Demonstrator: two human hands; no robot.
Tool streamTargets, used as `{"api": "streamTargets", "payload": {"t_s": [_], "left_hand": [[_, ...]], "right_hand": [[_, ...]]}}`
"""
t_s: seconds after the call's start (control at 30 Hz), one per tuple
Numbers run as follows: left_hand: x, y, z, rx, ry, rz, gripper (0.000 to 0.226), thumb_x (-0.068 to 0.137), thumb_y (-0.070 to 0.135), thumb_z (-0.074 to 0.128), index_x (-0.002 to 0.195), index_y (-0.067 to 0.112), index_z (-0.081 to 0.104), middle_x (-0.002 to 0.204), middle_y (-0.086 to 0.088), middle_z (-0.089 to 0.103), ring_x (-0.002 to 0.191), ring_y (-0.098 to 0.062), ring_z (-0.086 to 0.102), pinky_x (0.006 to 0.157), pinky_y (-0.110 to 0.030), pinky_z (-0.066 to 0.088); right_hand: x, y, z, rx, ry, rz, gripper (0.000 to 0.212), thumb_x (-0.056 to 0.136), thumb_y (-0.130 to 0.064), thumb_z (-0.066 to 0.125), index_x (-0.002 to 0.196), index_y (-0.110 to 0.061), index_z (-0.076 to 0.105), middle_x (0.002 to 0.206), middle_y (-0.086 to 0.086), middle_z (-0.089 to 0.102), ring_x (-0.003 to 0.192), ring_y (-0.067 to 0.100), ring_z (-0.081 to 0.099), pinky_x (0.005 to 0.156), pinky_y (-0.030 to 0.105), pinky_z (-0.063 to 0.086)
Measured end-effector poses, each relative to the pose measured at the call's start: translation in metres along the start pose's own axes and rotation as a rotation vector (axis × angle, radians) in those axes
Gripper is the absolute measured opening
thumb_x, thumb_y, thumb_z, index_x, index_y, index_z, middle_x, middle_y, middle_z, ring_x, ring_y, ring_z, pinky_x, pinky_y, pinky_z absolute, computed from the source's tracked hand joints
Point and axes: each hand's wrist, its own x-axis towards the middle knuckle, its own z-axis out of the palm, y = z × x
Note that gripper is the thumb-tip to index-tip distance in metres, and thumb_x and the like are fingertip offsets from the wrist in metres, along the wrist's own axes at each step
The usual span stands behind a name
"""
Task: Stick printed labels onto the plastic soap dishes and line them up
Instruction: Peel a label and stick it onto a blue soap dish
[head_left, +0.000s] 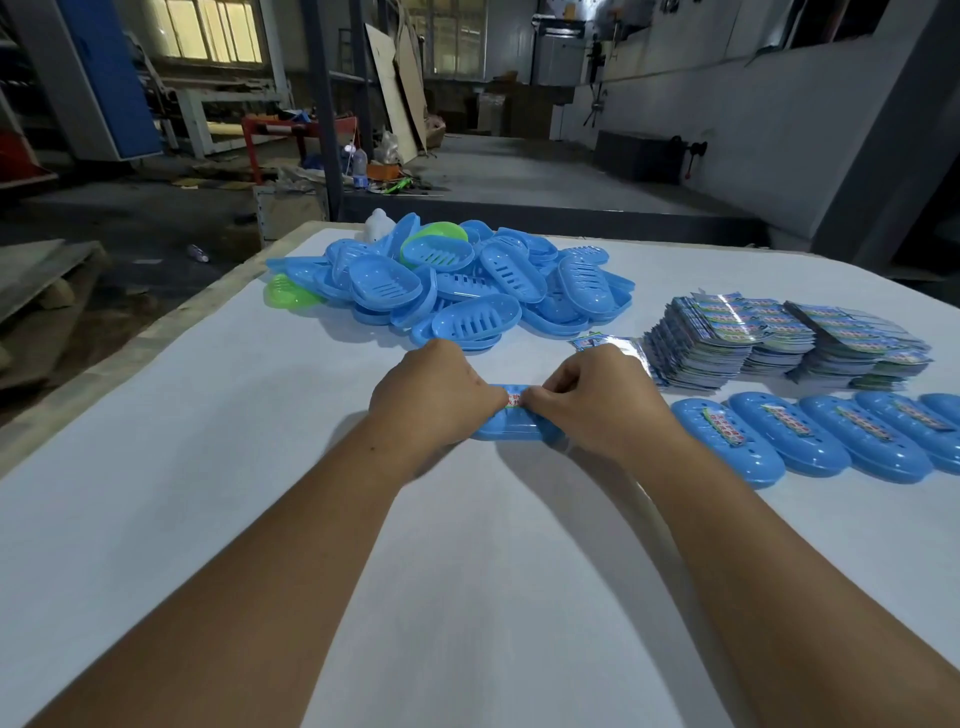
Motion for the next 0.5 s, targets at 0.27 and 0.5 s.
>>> {"api": "streamTargets", "payload": {"t_s": [0.27,0.5], "left_hand": [[0.0011,0.0082,0.0082,0.375,0.197,0.142,0.034,0.080,0.057,0.059,0.081,0.023,0.066,0.075,0.003,0.064,0.071,-0.024,0.060,0.062,-0.031,0.041],[0.0058,0.0020,0.0091,0.396,0.204,0.164,0.038,0.081,0.065,0.057,0.086,0.027,0.058,0.078,0.006,0.061,0.078,-0.023,0.060,0.064,-0.032,0.040]], "right_hand": [[0.0000,-0.0105,0.0001,-0.237,0.101,-0.016,0.044,0.072,-0.060,0.070,0.059,-0.018,0.067,0.061,-0.001,0.065,0.067,0.022,0.062,0.058,0.030,0.052],[0.0050,-0.0010,-0.0029,-0.135,0.006,0.031,0.049,0.070,-0.069,0.072,0.085,-0.023,0.068,0.081,-0.006,0.069,0.079,0.018,0.065,0.070,0.034,0.056]]}}
